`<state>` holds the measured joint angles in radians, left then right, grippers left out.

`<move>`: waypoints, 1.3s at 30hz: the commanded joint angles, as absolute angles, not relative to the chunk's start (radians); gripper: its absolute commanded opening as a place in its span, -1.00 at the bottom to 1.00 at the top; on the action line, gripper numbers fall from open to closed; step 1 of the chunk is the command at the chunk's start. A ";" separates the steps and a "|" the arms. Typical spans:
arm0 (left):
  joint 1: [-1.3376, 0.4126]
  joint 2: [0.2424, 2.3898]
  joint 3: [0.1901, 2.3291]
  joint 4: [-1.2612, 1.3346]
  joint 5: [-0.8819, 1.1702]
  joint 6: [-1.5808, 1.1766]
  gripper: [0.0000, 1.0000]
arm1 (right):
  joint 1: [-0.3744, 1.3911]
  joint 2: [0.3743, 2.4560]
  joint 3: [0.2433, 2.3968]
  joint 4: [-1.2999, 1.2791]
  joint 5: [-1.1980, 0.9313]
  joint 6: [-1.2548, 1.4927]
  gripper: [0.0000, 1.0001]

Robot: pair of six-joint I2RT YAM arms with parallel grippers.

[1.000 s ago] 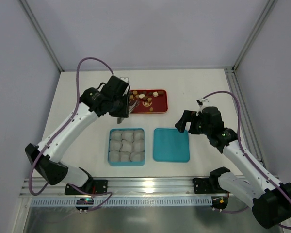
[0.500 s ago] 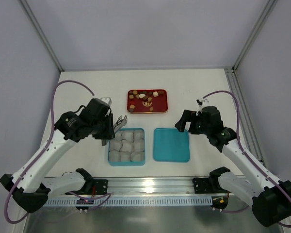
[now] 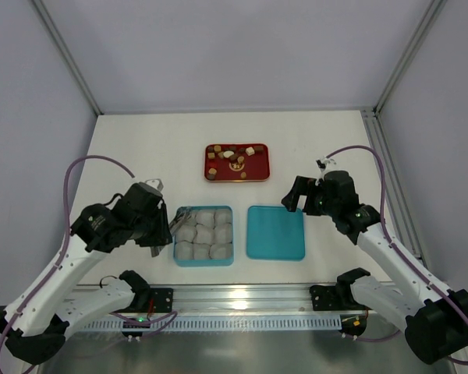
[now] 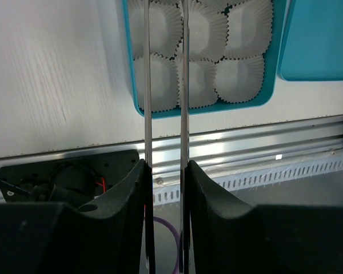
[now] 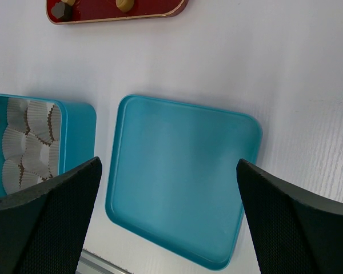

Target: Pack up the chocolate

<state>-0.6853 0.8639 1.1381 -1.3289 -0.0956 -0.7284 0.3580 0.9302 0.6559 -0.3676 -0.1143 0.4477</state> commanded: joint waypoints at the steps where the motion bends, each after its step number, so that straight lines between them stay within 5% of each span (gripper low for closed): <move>1: -0.689 0.851 1.115 -1.324 -0.107 -0.761 -0.56 | 0.361 0.928 0.658 -0.345 -0.098 0.451 1.00; 39: -0.689 0.896 1.095 -1.235 -0.152 -0.795 -0.42 | 0.362 0.914 0.615 -0.321 -0.117 0.459 1.00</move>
<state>-0.6853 0.8932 1.0897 -1.2732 -0.1310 -0.7826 0.3580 0.9298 0.6151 -0.3588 -0.1154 0.4515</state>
